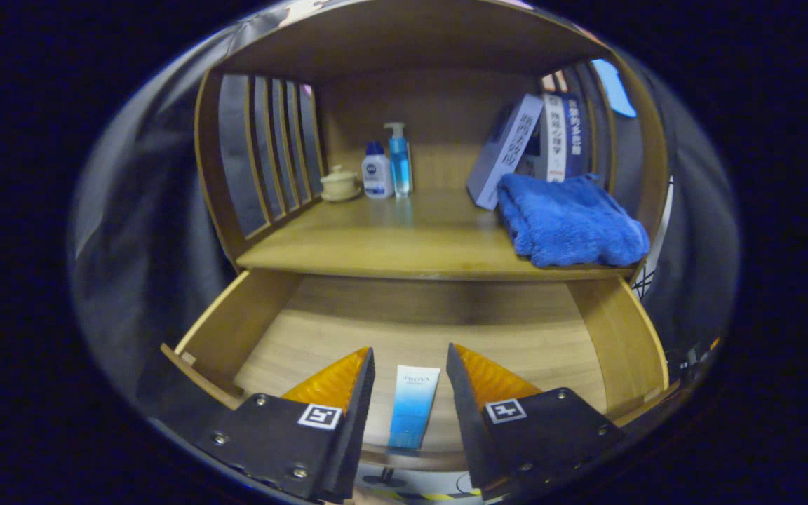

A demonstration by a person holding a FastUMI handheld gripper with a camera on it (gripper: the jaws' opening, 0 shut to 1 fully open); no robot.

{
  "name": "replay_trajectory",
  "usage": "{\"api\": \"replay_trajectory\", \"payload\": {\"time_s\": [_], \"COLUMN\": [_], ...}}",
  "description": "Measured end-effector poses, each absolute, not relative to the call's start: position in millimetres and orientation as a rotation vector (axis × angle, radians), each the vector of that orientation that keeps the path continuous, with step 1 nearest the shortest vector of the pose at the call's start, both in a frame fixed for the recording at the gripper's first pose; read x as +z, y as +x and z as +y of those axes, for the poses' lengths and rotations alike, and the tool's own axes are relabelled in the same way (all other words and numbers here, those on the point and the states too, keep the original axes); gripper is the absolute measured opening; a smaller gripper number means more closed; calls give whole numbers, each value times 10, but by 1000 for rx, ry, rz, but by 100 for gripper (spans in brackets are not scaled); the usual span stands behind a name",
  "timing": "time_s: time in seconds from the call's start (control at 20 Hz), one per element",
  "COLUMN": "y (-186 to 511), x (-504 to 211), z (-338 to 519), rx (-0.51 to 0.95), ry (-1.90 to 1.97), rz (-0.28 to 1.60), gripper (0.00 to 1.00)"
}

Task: Pull open the drawer, take out the items inside it, and place them on the countertop above the cabinet.

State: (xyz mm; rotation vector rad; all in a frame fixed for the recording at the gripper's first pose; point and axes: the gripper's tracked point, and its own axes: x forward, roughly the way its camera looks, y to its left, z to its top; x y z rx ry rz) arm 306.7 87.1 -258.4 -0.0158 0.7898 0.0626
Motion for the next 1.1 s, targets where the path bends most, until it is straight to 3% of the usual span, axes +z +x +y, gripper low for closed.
{"api": "replay_trajectory", "payload": {"time_s": [0.35, 0.85, 1.05, 1.1], "y": [3027, 2819, 2832, 2855], "x": [-3302, -3602, -3650, -3630], "z": [847, 867, 848, 838], "rx": [96, 116, 104, 98], "ry": [-129, -150, -143, -138], "rz": [1122, 1338, 1315, 1300], "gripper": [61, 60, 50, 43]}}
